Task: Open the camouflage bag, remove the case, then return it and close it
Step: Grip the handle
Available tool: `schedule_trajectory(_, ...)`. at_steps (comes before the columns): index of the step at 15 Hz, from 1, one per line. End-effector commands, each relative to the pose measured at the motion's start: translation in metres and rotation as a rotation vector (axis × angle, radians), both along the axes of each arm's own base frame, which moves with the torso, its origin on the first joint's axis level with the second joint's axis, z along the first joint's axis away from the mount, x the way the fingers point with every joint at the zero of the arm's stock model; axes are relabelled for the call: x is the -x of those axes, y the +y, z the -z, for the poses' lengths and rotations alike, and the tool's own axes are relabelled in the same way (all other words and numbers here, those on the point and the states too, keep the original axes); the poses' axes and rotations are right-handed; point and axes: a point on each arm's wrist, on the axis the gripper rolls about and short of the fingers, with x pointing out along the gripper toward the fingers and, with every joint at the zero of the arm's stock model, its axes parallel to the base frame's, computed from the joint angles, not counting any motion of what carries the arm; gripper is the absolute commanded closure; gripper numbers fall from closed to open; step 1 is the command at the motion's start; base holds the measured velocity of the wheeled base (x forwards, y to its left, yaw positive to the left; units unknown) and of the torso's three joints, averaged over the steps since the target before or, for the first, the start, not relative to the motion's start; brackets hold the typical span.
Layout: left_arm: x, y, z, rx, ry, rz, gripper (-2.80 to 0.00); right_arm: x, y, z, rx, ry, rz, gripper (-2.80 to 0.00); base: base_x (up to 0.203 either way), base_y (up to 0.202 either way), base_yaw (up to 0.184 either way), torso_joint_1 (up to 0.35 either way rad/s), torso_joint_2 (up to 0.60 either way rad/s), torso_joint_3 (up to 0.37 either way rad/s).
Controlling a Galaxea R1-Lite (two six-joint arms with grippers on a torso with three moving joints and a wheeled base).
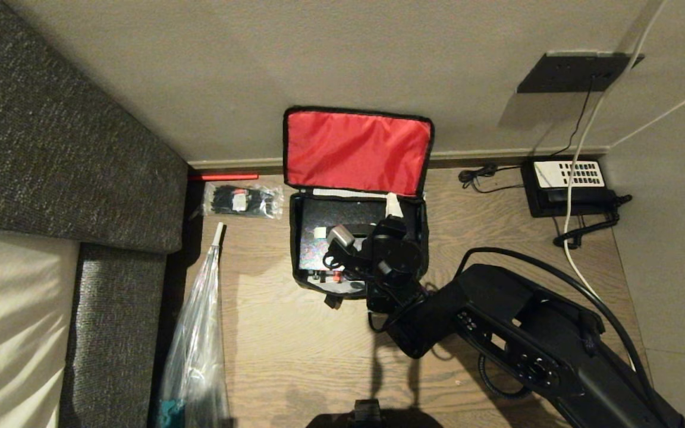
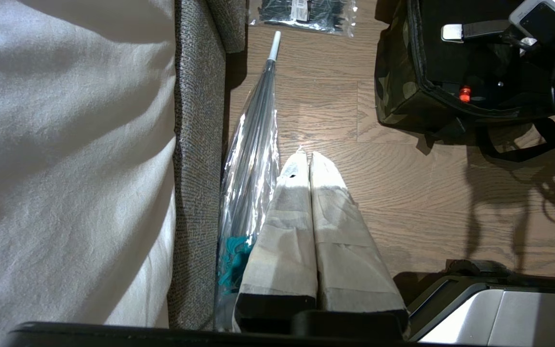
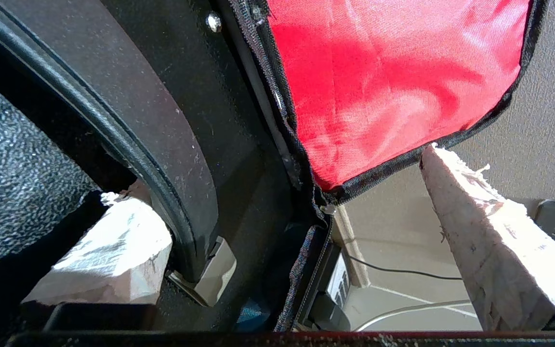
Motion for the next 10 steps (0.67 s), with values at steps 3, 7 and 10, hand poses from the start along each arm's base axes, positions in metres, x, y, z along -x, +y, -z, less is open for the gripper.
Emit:
schedule_trajectory(3, -0.0001, 0.0000, 0.0009, 0.000, 0.001, 0.000, 0.00, 0.0001, 0.0002, 0.0031, 0.032, 0.001, 0.011, -2.80, 0.000, 0.000, 0.000, 0.000, 0.00, 0.000)
schedule_trajectory(7, -0.0001, 0.0000, 0.0009, 0.000, 0.001, 0.000, 0.00, 0.0014, 0.0009, 0.0044, 0.039, 0.002, 0.000, -2.80, 0.000, 0.000, 0.000, 0.000, 0.00, 0.000)
schedule_trajectory(10, -0.0001, 0.0000, 0.0009, 0.000, 0.001, 0.000, 0.00, 0.0083, 0.0080, 0.0036, 0.032, 0.010, -0.020, -2.80, 0.000, 0.000, 0.000, 0.000, 0.00, 0.000)
